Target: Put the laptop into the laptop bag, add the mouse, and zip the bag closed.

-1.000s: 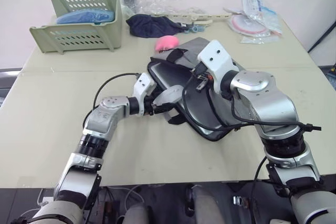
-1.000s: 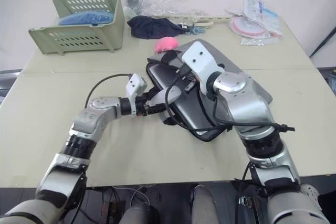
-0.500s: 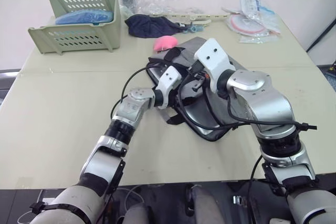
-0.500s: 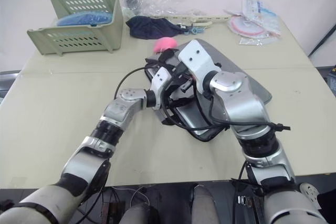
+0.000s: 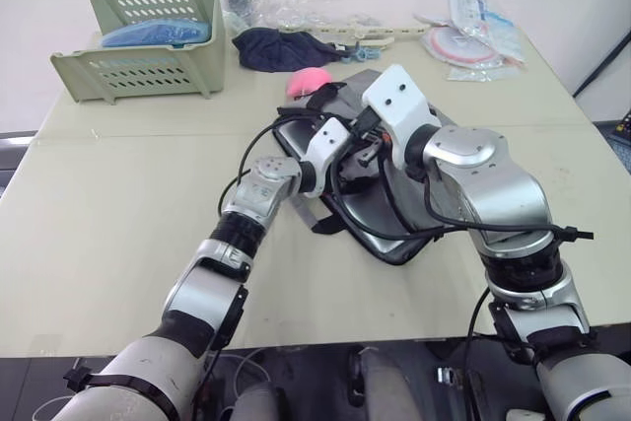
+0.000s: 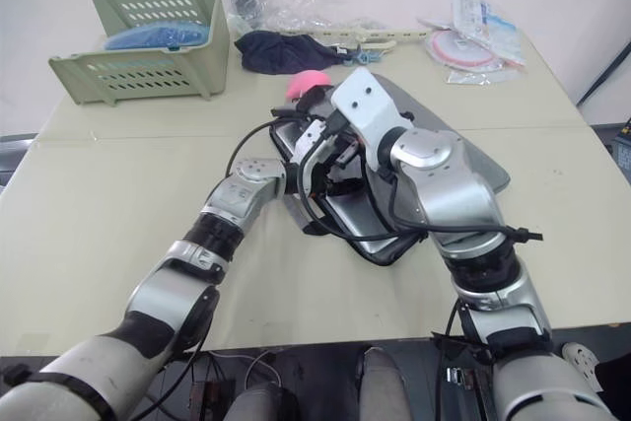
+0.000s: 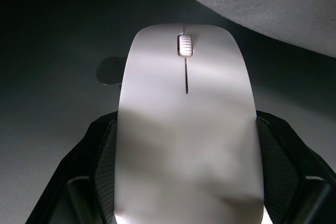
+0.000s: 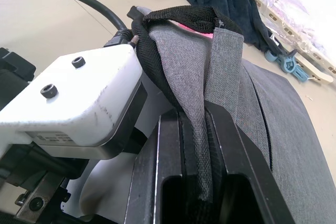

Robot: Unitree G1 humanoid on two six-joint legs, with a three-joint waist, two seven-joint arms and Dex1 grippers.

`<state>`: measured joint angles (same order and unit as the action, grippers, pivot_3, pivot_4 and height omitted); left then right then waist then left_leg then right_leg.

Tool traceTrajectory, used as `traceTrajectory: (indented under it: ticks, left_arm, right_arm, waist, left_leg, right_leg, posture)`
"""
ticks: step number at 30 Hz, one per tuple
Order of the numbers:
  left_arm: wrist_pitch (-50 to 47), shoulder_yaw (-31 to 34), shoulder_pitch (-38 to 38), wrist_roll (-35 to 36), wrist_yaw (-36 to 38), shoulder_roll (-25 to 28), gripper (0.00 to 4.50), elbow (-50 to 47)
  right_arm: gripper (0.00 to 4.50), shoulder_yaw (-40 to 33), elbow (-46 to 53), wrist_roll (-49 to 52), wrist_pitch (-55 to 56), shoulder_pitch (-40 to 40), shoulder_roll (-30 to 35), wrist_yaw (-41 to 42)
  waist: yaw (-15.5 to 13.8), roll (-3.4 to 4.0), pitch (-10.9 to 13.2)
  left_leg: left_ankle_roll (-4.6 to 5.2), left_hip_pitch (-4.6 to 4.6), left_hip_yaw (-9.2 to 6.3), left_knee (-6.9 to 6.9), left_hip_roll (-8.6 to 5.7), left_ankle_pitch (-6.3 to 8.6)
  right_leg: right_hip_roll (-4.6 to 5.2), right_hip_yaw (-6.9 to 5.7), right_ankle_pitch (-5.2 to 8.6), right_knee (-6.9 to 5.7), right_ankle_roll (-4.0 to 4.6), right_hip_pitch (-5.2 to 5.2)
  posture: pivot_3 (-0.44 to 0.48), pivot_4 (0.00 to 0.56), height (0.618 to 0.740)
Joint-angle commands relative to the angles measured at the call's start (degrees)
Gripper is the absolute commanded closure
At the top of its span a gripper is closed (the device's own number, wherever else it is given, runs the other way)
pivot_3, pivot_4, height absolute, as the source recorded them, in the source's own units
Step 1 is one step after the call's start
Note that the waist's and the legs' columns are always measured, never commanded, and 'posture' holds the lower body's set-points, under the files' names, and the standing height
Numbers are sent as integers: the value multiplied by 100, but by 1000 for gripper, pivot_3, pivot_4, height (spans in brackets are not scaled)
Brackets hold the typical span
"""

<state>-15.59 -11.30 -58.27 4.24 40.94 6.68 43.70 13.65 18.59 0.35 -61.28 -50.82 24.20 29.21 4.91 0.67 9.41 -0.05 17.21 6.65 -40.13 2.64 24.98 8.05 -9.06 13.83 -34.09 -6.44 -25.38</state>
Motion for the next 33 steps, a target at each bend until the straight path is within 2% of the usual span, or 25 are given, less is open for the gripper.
traceTrajectory:
  ticks: [1,33]
  left_arm:
    - [-126,-170,113,-267,7,-59,1601,373]
    - [-314,-349,246,-619,83,-101,1601,789]
  right_arm:
    - [4250,-39,346,73,177,-349,-79,-19]
    - [4250,-47,441,96,149,-652,81,41]
  waist:
    - [0,0,0]
    - [-3,-2,-7]
  left_leg:
    - [0,0,0,0,0,0]
    - [0,-6,-1,0,0,0]
  right_leg:
    - [0,0,0,0,0,0]
    - [0,1,0,-1,0,7]
  posture:
    - [0,150,740]
    - [0,150,740]
